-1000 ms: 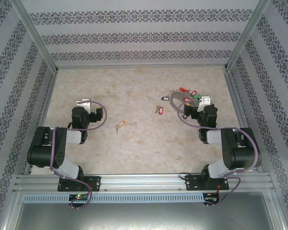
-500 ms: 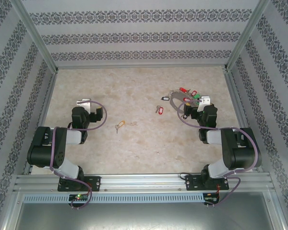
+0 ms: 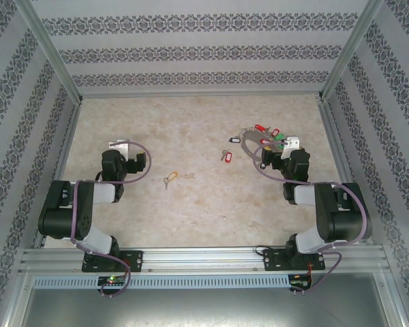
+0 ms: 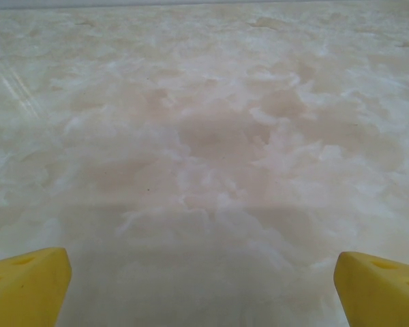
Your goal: Put the keys on the keyring
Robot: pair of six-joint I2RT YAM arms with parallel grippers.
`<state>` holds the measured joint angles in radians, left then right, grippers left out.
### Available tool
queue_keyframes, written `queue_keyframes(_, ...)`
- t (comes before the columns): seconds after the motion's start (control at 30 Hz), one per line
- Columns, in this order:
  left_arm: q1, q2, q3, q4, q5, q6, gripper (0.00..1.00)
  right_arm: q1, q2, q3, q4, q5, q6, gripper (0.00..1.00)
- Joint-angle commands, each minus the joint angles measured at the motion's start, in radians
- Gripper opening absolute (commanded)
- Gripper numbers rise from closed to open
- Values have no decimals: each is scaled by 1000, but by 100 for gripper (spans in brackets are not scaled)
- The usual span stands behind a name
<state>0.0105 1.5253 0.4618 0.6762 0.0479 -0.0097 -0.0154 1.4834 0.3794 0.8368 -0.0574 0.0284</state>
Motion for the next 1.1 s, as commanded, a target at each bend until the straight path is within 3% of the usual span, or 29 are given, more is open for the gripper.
queue_keyframes(0.0, 11, -121, 129, -275, -19, -37, 99, -22, -127, 77, -175, -50, 32, 98)
queue_keyframes(0.1, 11, -232, 153, -335, 8, -124, 99, -24, -254, 141, -345, -12, 25, 98)
queue_keyframes(0.17, 11, -285, 229, -488, 12, -189, 99, -24, -308, 183, -429, -15, 23, 98)
queue_keyframes(0.23, 11, -329, 305, -630, 10, -232, 99, -24, -324, 264, -572, 17, 71, 98)
queue_keyframes(0.33, 13, -427, 339, -699, -34, -329, 99, -27, -297, 420, -862, 131, 217, 98)
queue_keyframes(0.4, 16, -525, 346, -825, -175, -504, 99, -36, -245, 542, -1094, 167, 288, 95)
queue_keyframes(0.47, 22, -585, 374, -1045, -365, -780, 99, -37, -183, 619, -1223, 166, 295, 92)
queue_keyframes(0.5, 39, -608, 372, -1062, -344, -758, 99, -39, -156, 645, -1269, 155, 300, 92)
queue_keyframes(0.57, 58, -637, 363, -1052, -232, -560, 100, -47, -111, 677, -1328, 108, 334, 89)
queue_keyframes(0.63, 58, -634, 374, -1107, -199, -497, 99, -52, -73, 697, -1353, 27, 364, 85)
queue_keyframes(0.73, 59, -584, 380, -1158, -37, -383, 100, -55, -9, 725, -1374, 4, 403, 82)
queue_keyframes(0.83, 57, -522, 405, -1206, 91, -348, 100, -73, 74, 745, -1381, -6, 471, 76)
queue_keyframes(1.07, 54, -504, 364, -1158, 196, -334, 100, -76, 311, 849, -1418, -62, 487, 60)
